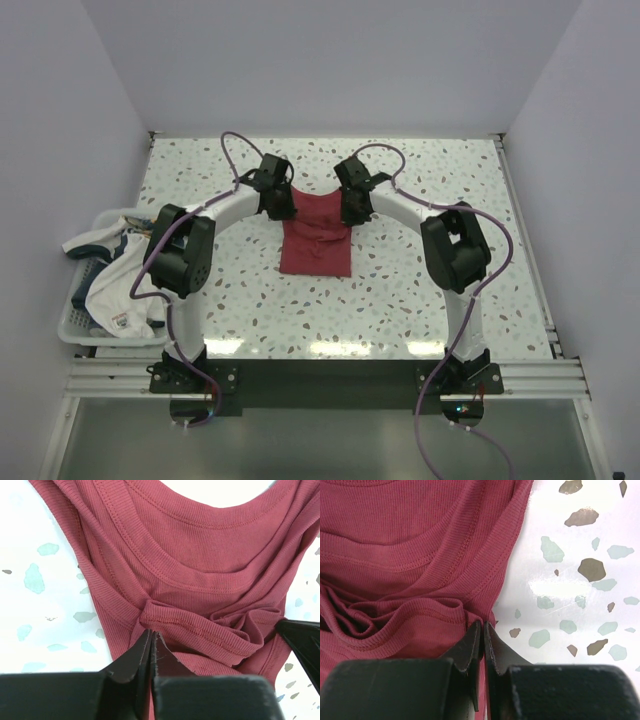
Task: Fold and stack the tank tops
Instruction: Fold the tank top
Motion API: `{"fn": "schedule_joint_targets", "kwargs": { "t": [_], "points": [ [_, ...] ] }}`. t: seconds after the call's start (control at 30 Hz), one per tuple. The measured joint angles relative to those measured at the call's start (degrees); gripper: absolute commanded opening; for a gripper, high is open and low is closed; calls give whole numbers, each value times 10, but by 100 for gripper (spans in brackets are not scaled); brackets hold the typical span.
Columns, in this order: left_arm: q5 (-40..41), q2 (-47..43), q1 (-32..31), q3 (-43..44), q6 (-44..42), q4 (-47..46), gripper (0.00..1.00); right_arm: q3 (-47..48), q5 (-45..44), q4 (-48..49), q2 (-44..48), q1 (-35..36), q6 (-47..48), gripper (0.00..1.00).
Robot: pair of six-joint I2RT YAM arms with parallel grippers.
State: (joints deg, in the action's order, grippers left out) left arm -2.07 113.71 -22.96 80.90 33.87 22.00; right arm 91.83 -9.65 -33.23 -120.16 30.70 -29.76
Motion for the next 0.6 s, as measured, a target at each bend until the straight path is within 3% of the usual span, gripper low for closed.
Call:
{"fn": "schedule_joint_targets", "kwargs": {
  "t": [0.6],
  "points": [
    [24,0,20,12,0,21,0,0,3,0,0,-18,0,5]
  ]
}}
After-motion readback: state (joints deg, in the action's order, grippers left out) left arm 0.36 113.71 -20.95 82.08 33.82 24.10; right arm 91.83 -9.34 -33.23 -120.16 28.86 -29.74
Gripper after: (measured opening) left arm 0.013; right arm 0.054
